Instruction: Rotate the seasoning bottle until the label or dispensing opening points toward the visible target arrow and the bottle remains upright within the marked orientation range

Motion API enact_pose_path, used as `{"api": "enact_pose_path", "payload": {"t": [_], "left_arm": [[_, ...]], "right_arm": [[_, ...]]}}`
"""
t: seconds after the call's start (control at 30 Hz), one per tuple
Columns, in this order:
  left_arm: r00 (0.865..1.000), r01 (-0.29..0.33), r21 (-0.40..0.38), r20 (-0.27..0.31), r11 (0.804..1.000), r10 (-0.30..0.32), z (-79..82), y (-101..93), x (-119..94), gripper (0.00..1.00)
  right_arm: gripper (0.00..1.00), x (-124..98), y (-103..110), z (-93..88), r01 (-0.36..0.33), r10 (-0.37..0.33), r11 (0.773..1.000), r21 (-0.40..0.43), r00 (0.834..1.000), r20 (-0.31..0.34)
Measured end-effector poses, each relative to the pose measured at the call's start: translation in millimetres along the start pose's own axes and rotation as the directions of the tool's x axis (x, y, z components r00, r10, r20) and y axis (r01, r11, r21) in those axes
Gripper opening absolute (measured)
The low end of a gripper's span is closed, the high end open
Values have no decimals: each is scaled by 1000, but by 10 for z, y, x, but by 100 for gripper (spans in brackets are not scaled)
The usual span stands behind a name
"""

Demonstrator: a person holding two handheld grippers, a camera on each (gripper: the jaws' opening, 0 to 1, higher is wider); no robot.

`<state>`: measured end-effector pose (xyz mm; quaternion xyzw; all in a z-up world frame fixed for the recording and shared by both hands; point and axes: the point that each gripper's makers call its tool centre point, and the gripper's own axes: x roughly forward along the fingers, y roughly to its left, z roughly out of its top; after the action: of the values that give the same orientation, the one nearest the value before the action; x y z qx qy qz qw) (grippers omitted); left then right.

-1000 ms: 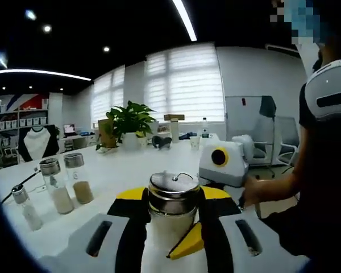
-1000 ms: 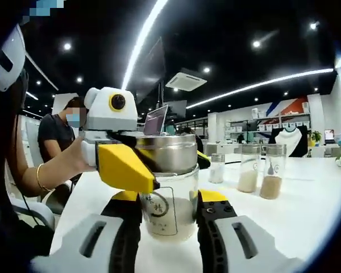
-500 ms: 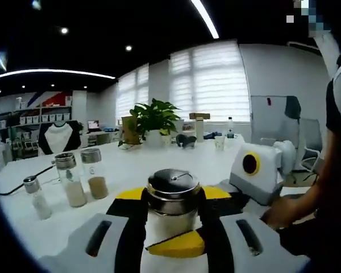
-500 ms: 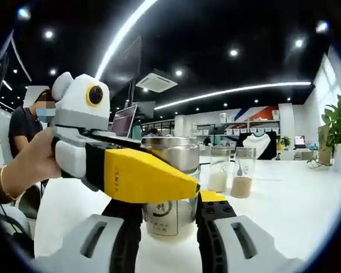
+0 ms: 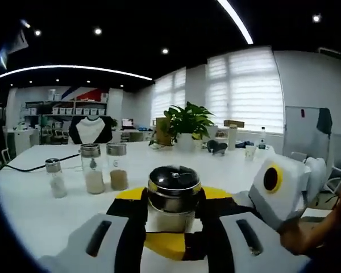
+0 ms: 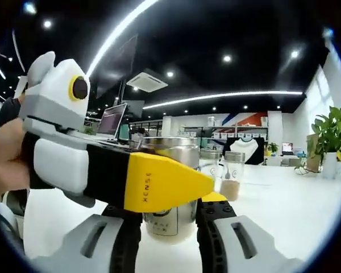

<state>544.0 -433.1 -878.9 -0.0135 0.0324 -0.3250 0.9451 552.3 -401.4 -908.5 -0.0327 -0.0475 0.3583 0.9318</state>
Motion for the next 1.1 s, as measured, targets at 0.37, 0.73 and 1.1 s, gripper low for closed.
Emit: {"api": "enact_pose_path", "payload": {"t": [0.37, 0.73, 1.1], "left_arm": [[995, -95, -40, 20, 995, 96, -18, 4, -39, 41], [969, -243, -14, 49, 970, 243, -40, 124, -120, 38], [981, -166, -11, 101, 986, 167, 23, 114, -112, 38]], "right_arm": [[33, -13, 14, -10, 40, -40, 998, -56, 999, -1], [33, -1, 124, -25, 47, -48, 996, -69, 999, -8], [33, -38, 100, 19, 33, -32, 997, -71, 999, 6]]}}
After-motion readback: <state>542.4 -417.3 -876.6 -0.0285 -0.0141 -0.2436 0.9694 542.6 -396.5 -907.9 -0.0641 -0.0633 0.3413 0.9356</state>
